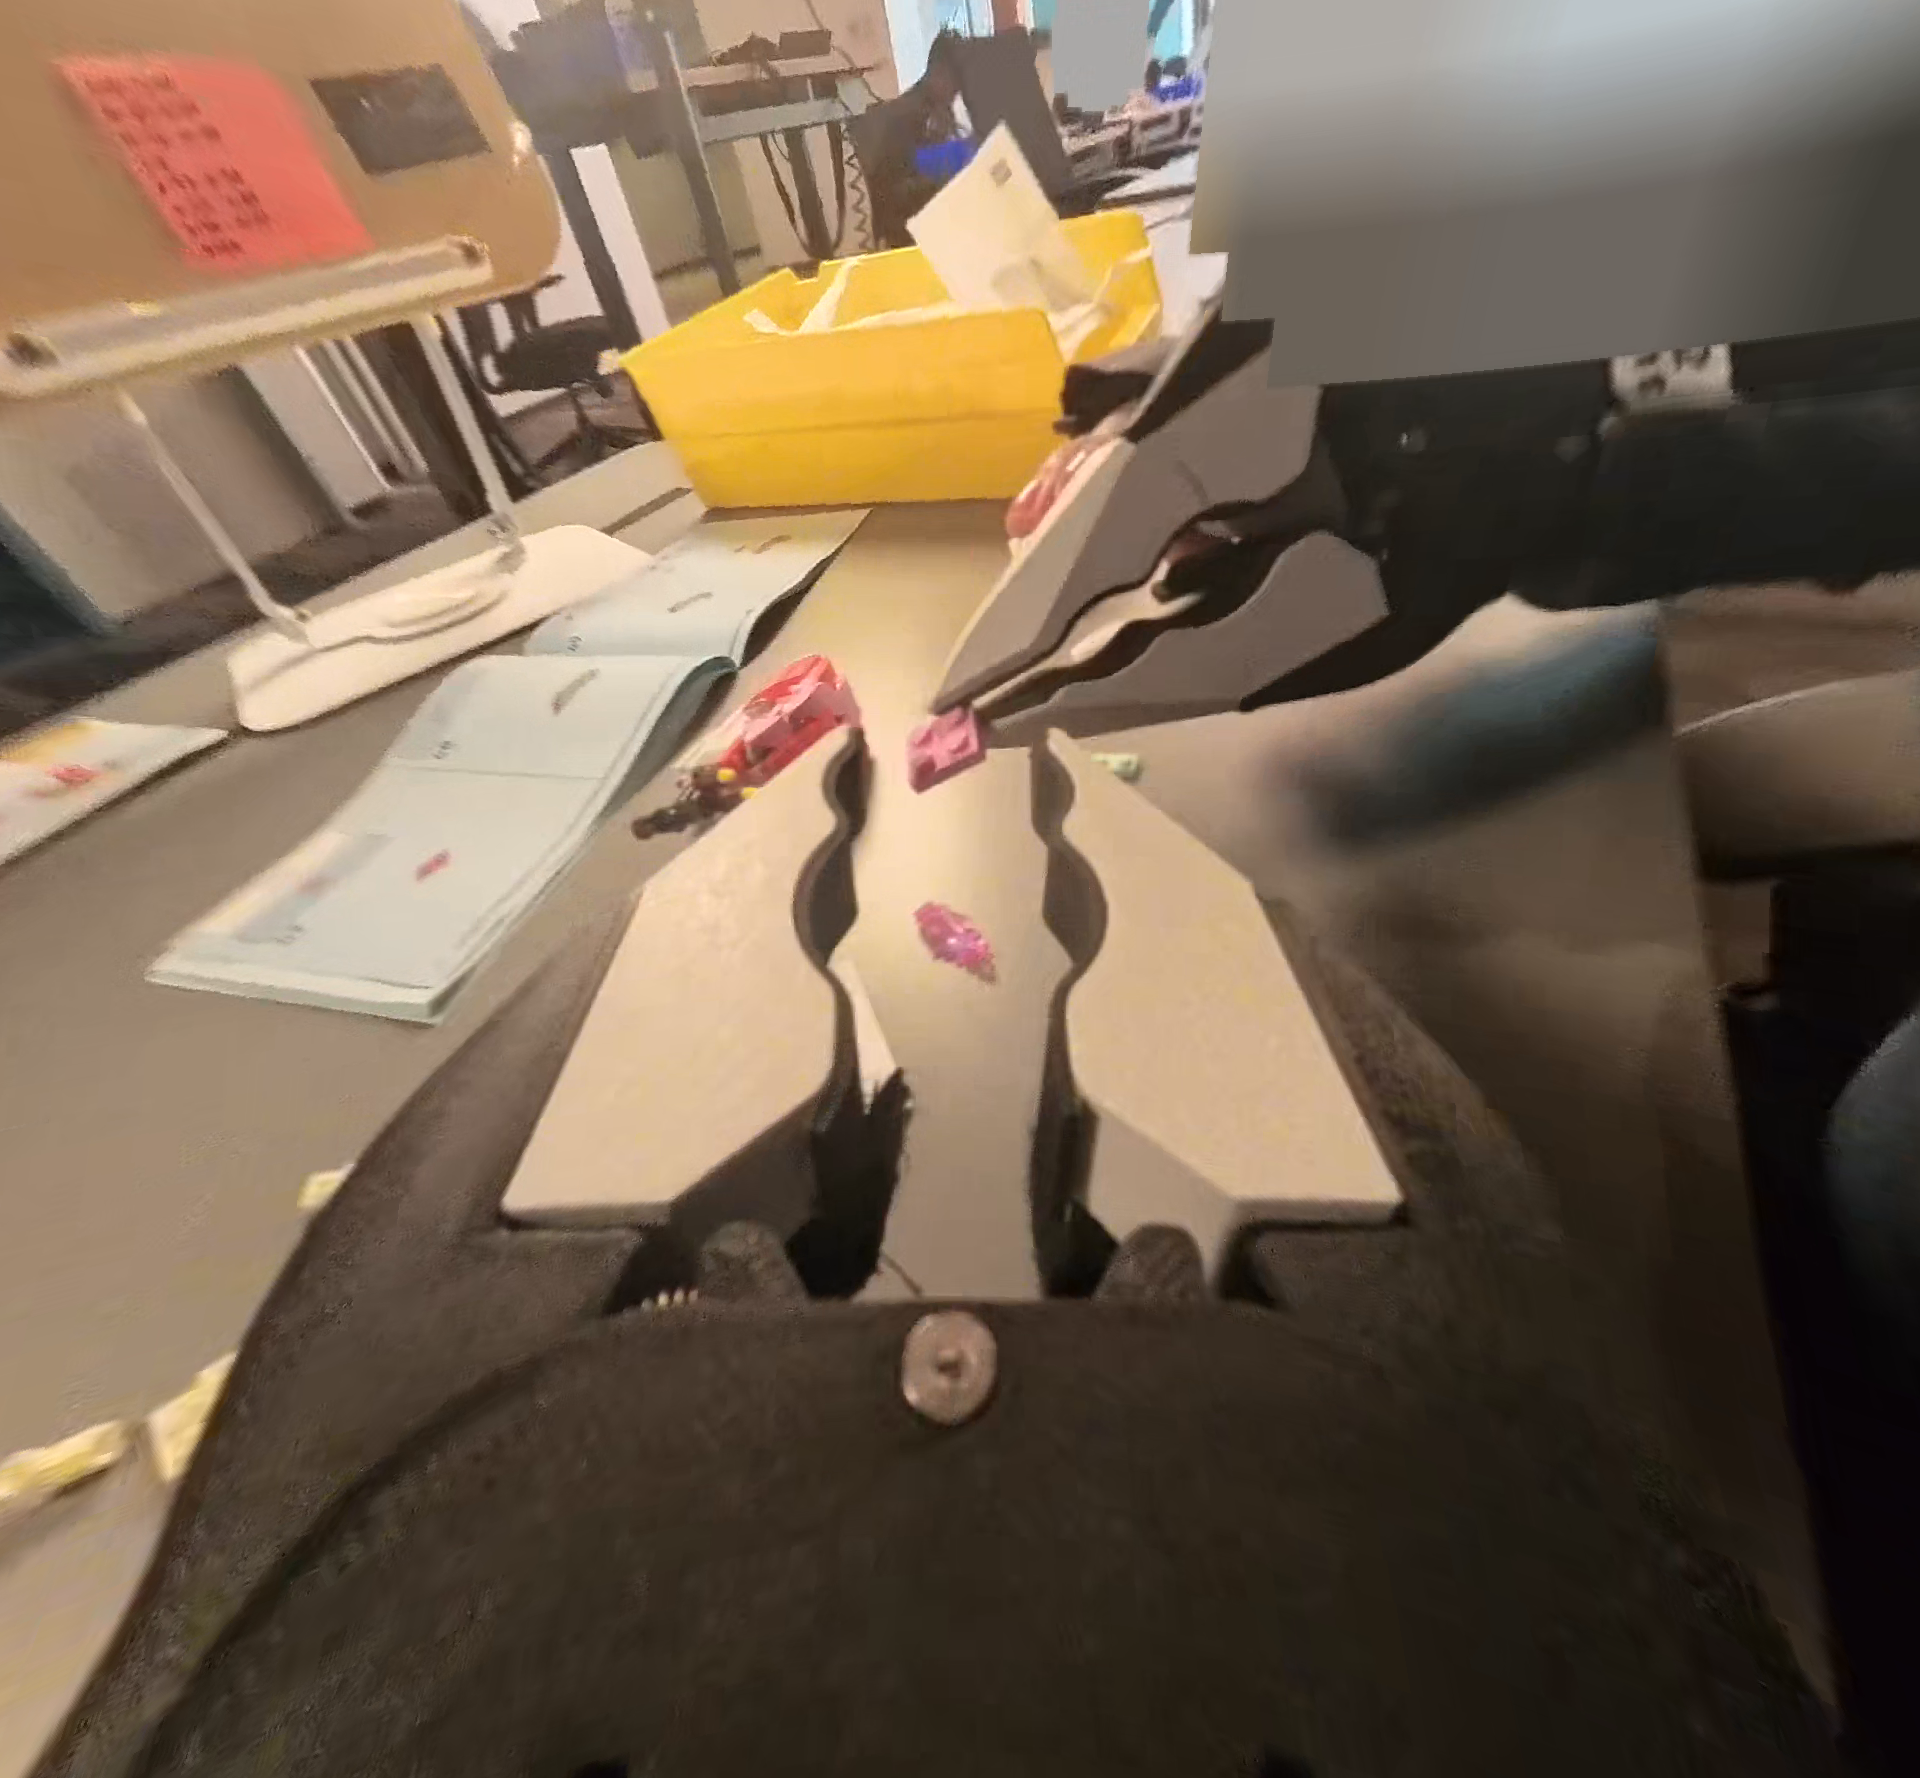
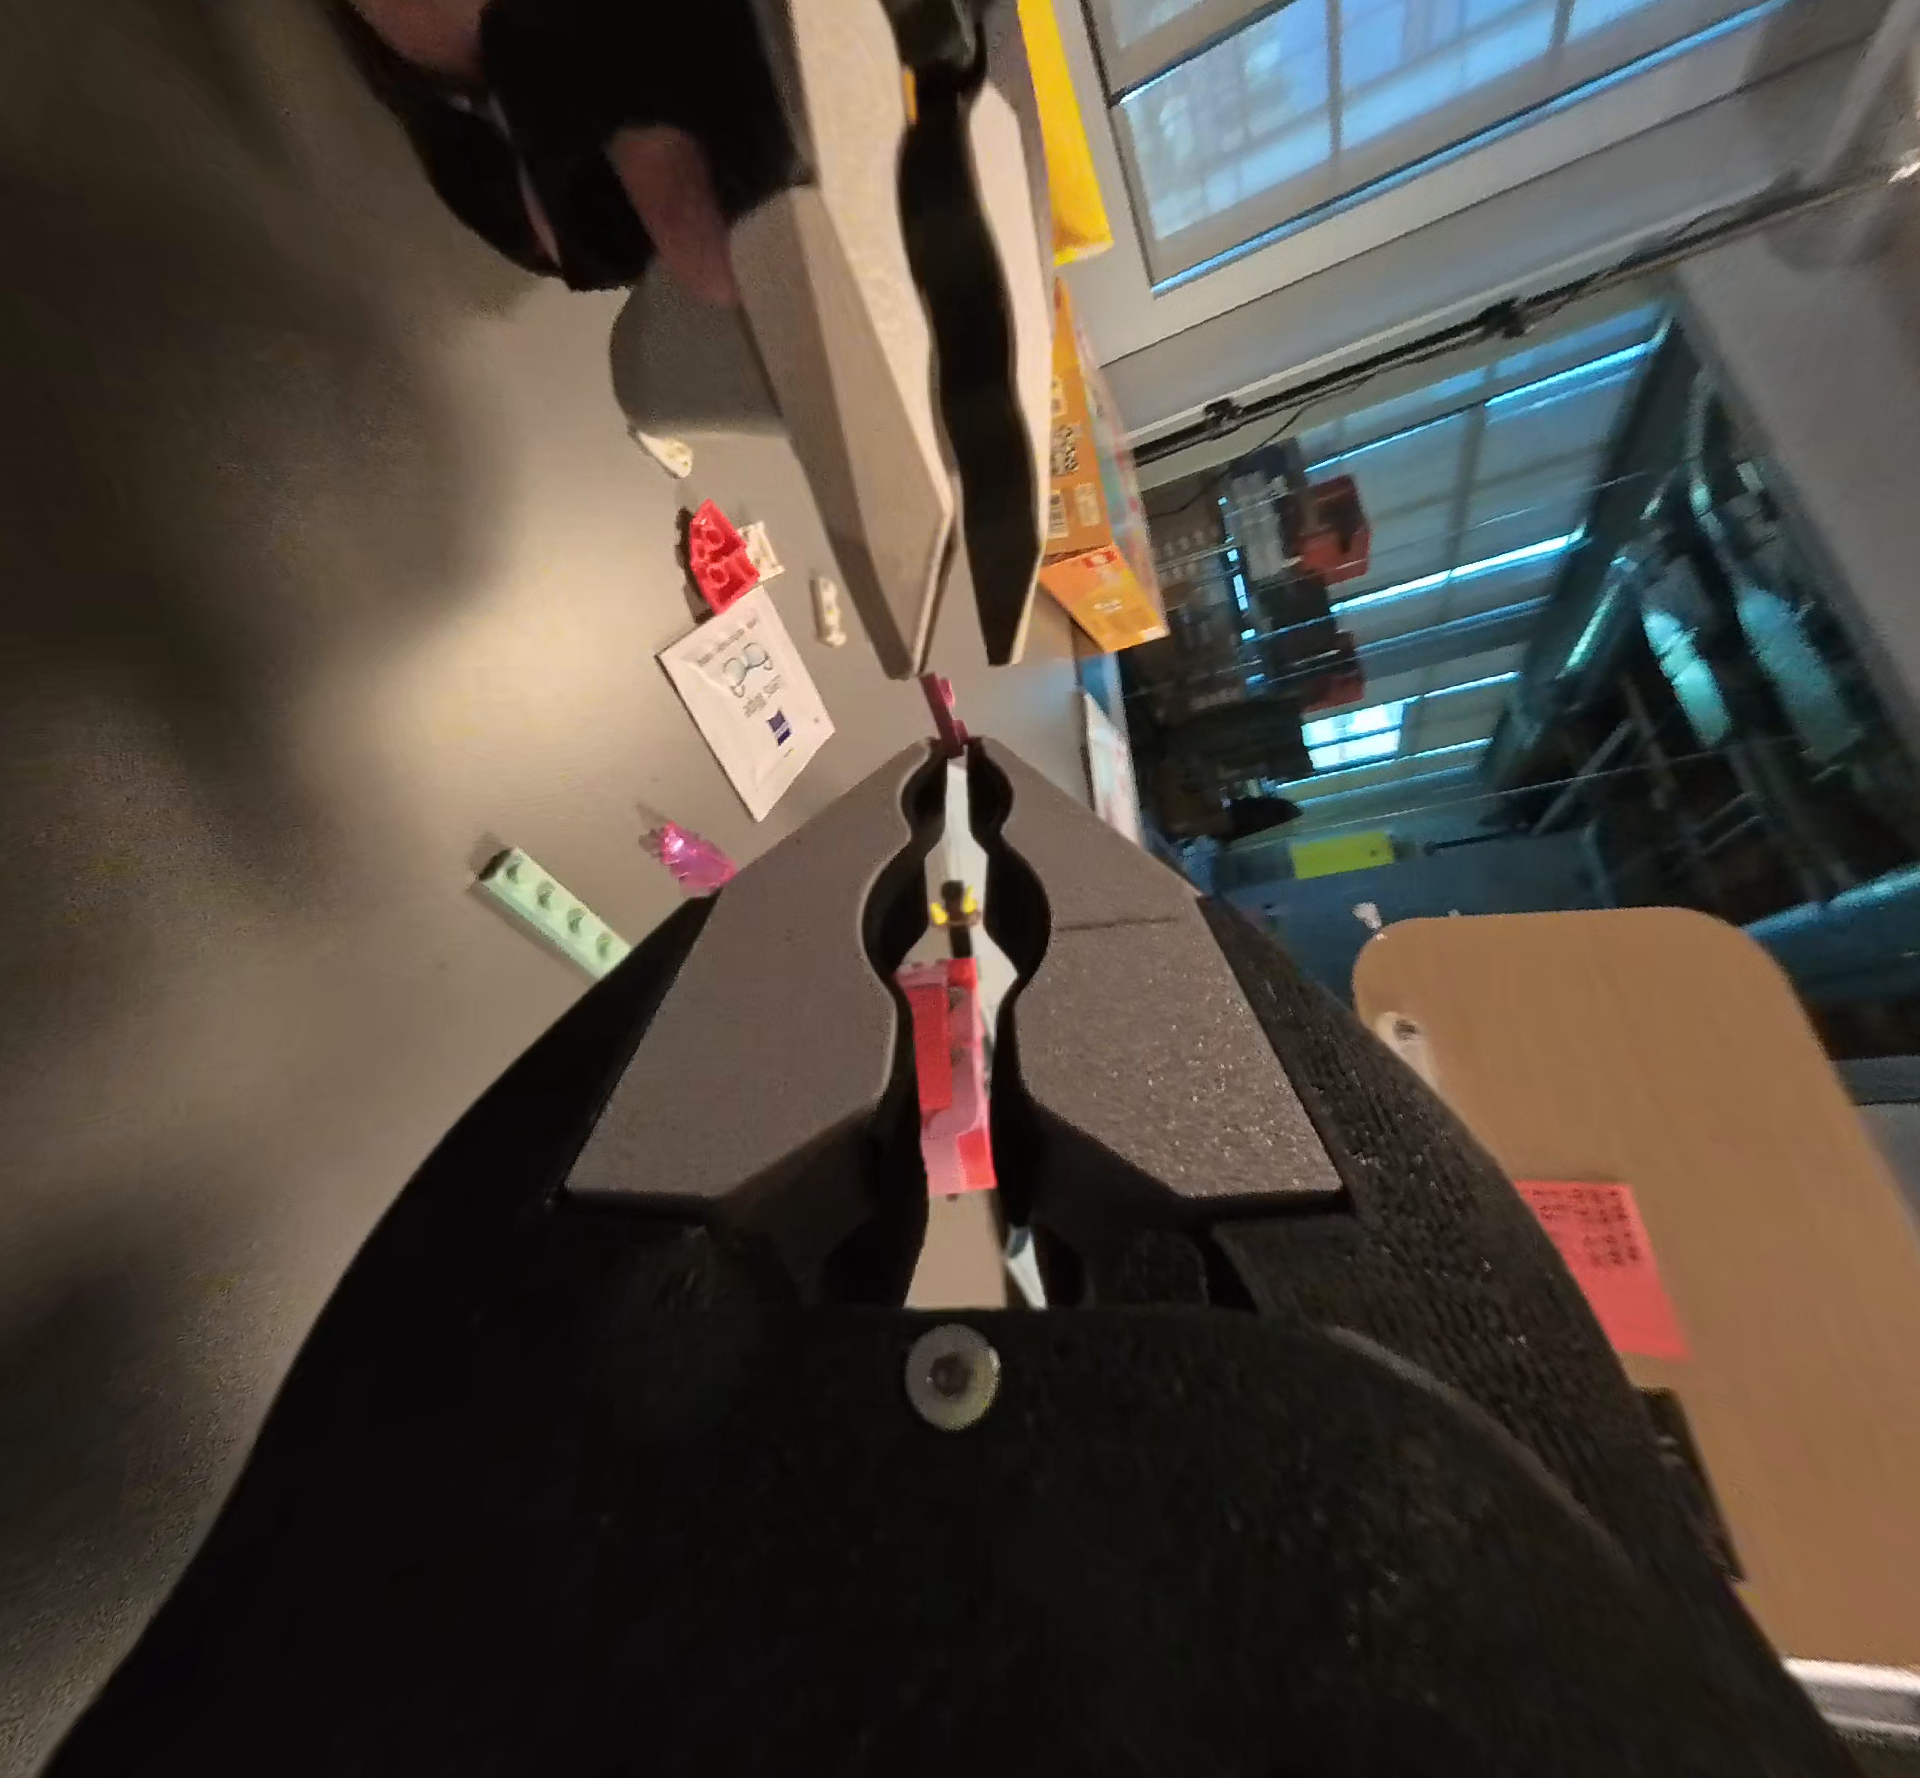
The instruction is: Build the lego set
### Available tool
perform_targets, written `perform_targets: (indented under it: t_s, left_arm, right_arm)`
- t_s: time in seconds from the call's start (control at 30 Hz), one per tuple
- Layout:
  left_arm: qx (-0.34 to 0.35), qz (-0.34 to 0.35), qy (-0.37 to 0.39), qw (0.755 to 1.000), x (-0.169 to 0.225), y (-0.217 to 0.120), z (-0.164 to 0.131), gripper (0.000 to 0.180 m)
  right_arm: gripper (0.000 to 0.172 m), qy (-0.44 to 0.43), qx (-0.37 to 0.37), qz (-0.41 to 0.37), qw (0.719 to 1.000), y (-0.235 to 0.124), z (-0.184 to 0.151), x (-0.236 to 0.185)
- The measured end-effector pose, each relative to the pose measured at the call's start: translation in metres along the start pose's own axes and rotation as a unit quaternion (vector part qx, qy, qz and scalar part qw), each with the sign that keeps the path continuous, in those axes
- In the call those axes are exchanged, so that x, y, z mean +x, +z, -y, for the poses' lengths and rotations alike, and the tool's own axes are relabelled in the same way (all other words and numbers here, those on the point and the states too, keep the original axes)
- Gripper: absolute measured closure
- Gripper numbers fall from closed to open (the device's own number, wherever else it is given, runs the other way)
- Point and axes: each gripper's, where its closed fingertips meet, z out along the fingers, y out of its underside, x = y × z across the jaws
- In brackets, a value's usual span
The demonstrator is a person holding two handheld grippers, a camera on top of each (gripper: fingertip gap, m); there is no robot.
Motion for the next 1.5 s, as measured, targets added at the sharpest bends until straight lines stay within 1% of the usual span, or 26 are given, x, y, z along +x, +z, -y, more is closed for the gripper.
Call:
perform_targets:
  t_s: [0.13,0.23,0.37,0.4,0.43,0.47,0.53,0.6,0.8,0.87,0.93,1.03,1.1,1.13,1.17,1.2,1.23,1.27,1.3,1.33,1.37,1.4,1.5]
  left_arm:
    - [0.006,-0.031,-0.053,0.998,0.002,0.001,0.002,0.156]
    - [0.02,-0.047,-0.097,0.994,0.0,0.0,0.005,0.167]
    - [0.027,-0.071,-0.144,0.987,-0.001,-0.001,0.007,0.167]
    - [0.028,-0.067,-0.149,0.986,-0.003,-0.001,0.007,0.163]
    - [0.027,-0.065,-0.152,0.986,-0.004,-0.001,0.006,0.157]
    - [0.024,-0.066,-0.155,0.985,-0.004,0.0,0.006,0.156]
    - [0.018,-0.067,-0.158,0.985,-0.004,0.001,0.004,0.159]
    - [0.016,-0.072,-0.155,0.985,-0.001,0.001,0.004,0.166]
    - [0.03,-0.065,-0.14,0.988,-0.001,-0.002,0.008,0.166]
    - [0.031,-0.071,-0.143,0.987,0.001,-0.001,0.008,0.159]
    - [0.028,-0.072,-0.146,0.986,0.001,-0.001,0.008,0.165]
    - [0.026,-0.064,-0.138,0.988,0.001,-0.001,0.007,0.165]
    - [0.024,-0.057,-0.135,0.989,0.0,0.0,0.007,0.166]
    - [0.021,-0.048,-0.132,0.99,-0.002,0.0,0.006,0.166]
    - [0.021,-0.039,-0.13,0.99,-0.004,0.0,0.005,0.166]
    - [0.018,-0.031,-0.129,0.991,-0.006,0.0,0.004,0.166]
    - [0.012,-0.023,-0.127,0.992,-0.009,-0.001,0.003,0.166]
    - [0.009,-0.014,-0.123,0.992,-0.011,-0.001,0.001,0.166]
    - [0.004,-0.005,-0.119,0.993,-0.014,-0.001,0.0,0.166]
    - [-0.001,0.003,-0.114,0.994,-0.016,-0.001,-0.002,0.166]
    - [-0.006,0.01,-0.108,0.994,-0.017,-0.001,-0.003,0.166]
    - [-0.011,0.017,-0.103,0.995,-0.018,-0.002,-0.005,0.166]
    - [-0.022,0.021,-0.089,0.996,-0.018,0.0,-0.007,0.166]
  right_arm:
    - [0.171,-0.04,0.015,-0.037,0.998,-0.002,0.007,0.007]
    - [0.171,-0.045,0.016,-0.044,0.998,-0.002,0.008,0.007]
    - [0.171,-0.052,0.013,-0.053,0.997,-0.002,0.009,0.009]
    - [0.171,-0.053,0.013,-0.056,0.997,-0.002,0.009,0.01]
    - [0.171,-0.053,0.013,-0.06,0.997,-0.003,0.009,0.011]
    - [0.171,-0.055,0.013,-0.064,0.996,-0.003,0.009,0.012]
    - [0.171,-0.057,0.011,-0.066,0.996,-0.003,0.01,0.013]
    - [0.171,-0.059,0.009,-0.066,0.996,-0.004,0.01,0.013]
    - [0.171,-0.061,0.014,-0.072,0.995,-0.004,0.013,0.015]
    - [0.171,-0.061,0.016,-0.07,0.996,-0.004,0.014,0.014]
    - [0.171,-0.06,0.019,-0.068,0.996,-0.004,0.015,0.013]
    - [0.171,-0.059,0.019,-0.068,0.996,-0.004,0.015,0.013]
    - [0.17,-0.043,0.022,-0.063,0.997,-0.004,0.014,0.011]
    - [0.17,-0.018,0.021,-0.053,0.998,-0.004,0.011,0.01]
    - [0.165,0.033,0.015,-0.026,0.999,-0.003,0.005,0.006]
    - [0.158,0.116,0.007,0.021,0.993,-0.003,-0.003,-0.002]
    - [0.148,0.218,-0.004,0.08,0.973,-0.003,-0.009,-0.013]
    - [0.142,0.313,-0.021,0.136,0.94,-0.005,-0.016,-0.023]
    - [0.135,0.387,-0.045,0.185,0.902,-0.008,-0.022,-0.034]
    - [0.128,0.438,-0.07,0.221,0.868,-0.012,-0.026,-0.044]
    - [0.125,0.47,-0.091,0.24,0.845,-0.015,-0.029,-0.052]
    - [0.123,0.485,-0.107,0.245,0.833,-0.017,-0.029,-0.058]
    - [0.122,0.496,-0.143,0.239,0.823,-0.019,-0.025,-0.07]
